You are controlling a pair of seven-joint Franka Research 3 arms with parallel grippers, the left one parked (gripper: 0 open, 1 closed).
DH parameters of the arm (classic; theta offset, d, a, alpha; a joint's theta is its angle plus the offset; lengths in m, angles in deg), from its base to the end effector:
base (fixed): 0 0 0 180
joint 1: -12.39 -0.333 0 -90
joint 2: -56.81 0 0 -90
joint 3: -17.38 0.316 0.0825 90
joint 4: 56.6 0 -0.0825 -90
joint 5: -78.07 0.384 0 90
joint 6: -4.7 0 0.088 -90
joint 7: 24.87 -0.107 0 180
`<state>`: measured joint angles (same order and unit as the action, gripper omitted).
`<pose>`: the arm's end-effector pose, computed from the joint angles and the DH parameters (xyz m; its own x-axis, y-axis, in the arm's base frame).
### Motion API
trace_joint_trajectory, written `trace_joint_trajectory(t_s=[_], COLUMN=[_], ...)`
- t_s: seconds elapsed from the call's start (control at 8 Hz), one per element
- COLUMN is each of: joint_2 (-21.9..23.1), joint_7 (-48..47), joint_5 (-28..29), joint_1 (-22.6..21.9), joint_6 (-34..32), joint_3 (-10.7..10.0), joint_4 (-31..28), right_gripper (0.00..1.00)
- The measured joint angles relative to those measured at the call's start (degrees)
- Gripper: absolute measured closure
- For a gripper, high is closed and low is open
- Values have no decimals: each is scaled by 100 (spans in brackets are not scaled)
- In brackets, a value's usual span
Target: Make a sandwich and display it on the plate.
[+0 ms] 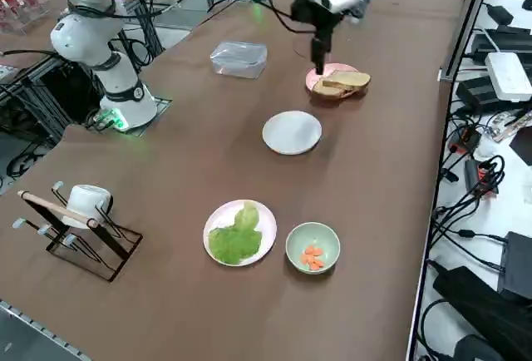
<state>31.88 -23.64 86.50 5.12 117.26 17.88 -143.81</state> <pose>0.6764 0.1011 0.4108 0.9950 0.0996 0.0063 0.0995 -0.9852 -0.1393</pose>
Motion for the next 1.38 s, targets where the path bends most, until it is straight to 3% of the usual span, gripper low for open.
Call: trace_joint_trajectory(t_s=[0.25,0.62,1.0,1.38], joint_2=[-785,-1805,-2344,-2566], joint_7=[84,452,853,1512], joint_5=[169,406,851,1508], joint_1=[-185,-232,-178,-138], joint_6=[200,650,1170,1244], joint_3=[21,293,633,713], joint_4=[737,1803,2048,2060], right_gripper=[0,1,1,1])
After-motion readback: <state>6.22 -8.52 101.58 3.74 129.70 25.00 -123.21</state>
